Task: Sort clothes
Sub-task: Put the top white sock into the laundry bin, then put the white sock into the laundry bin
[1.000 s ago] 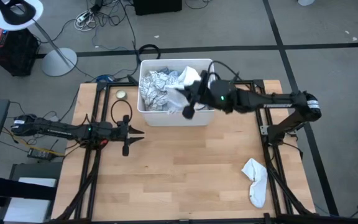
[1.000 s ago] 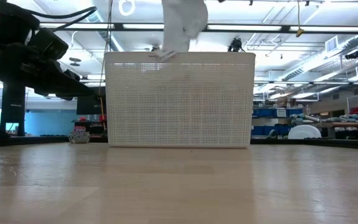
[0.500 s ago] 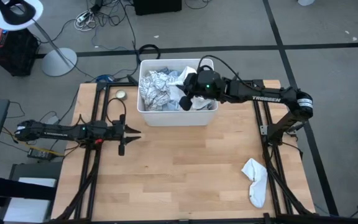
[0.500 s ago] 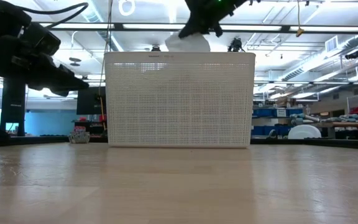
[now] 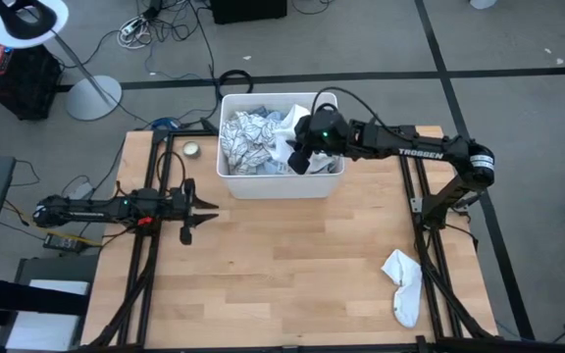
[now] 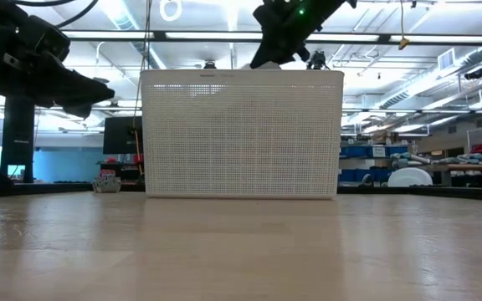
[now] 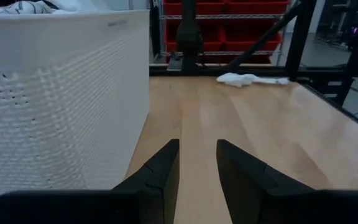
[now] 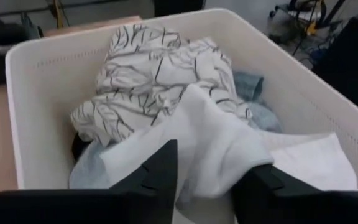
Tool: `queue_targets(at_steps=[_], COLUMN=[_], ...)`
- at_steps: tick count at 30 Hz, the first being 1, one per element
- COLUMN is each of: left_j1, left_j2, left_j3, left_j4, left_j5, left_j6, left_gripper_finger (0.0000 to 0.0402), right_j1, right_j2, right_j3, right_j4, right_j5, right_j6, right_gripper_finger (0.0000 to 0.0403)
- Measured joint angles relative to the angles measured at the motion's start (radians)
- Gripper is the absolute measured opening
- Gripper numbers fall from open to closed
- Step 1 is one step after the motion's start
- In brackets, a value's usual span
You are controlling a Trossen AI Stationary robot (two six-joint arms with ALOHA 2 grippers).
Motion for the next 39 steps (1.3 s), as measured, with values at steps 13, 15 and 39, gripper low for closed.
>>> queue_targets(at_steps=[13, 15, 39], left_j1=[0.000, 0.000, 0.000], left_j2=[-0.011, -0.016, -0.109], left_j3=[0.040, 0.040, -0.004], left_j4=[-0.070, -0.070, 0.019], left_j5=[0.063, 0.063, 0.094], left_j6=[-0.019, -0.020, 0.017], left_gripper_finger=[0.0113, 0.0113, 0.0113], right_j1=[0.001, 0.004, 0.006], right_j2=[-0.015, -0.021, -0.092], right_j3=[0.000, 0.000, 0.000], right_j4=[-0.052, -0.046, -0.126], right_j5=[0.022, 0.029, 0.033], right_j6=[0.003, 0.011, 0.063], right_gripper_finger=[0.0233, 0.0244, 0.0242])
